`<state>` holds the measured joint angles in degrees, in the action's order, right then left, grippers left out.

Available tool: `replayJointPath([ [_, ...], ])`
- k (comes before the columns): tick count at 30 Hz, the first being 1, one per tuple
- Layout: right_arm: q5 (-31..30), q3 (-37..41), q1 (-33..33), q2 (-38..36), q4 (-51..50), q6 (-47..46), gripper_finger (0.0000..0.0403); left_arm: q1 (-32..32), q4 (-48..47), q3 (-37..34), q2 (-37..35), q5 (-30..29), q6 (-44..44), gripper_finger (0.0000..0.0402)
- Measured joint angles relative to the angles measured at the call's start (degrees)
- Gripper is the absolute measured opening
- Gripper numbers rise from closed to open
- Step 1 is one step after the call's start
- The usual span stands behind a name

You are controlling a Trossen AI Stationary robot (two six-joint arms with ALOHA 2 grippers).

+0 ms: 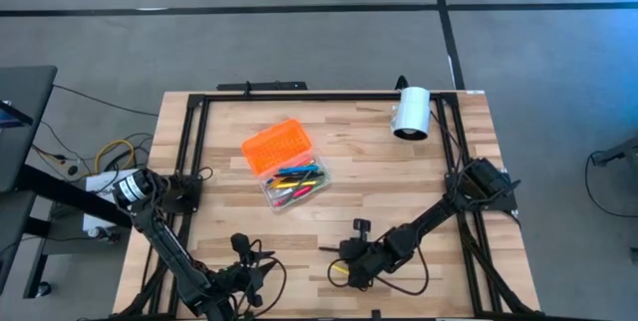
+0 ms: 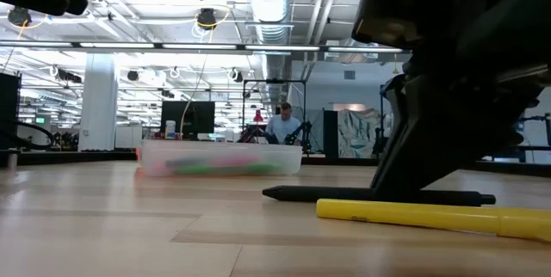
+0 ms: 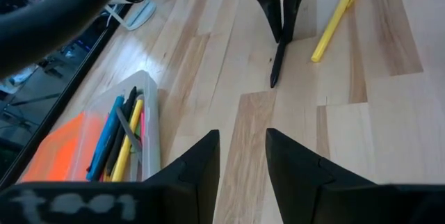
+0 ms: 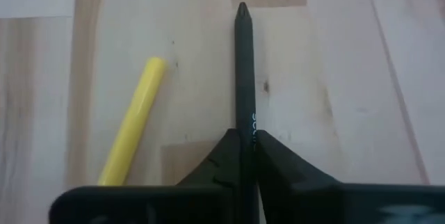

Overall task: Pick & place school supplies into a supply box
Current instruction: Put the black pen into the supply box

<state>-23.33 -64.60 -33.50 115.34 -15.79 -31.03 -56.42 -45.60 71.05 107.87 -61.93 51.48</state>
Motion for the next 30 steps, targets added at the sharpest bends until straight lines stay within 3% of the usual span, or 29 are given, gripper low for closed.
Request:
replayJointPath([
  [7, -5.63, 0.17, -0.45, 0.20, -0.27, 1.31, 0.0010, 0.00, 0.12, -0.53, 0.00, 0.05, 0.45, 0.0109],
  [23, -22.58, 0.50, -1.16, 0.62, -6.79, 4.13, 0.0005, -0.68, 0.51, -7.26, 0.00, 0.48, 11.32, 0.0109],
  [30, -26.26, 0.44, -1.45, 0.56, -6.82, 4.66, 0.0003, -1.07, 0.52, -7.26, 0.00, 0.14, 11.37, 0.0109],
])
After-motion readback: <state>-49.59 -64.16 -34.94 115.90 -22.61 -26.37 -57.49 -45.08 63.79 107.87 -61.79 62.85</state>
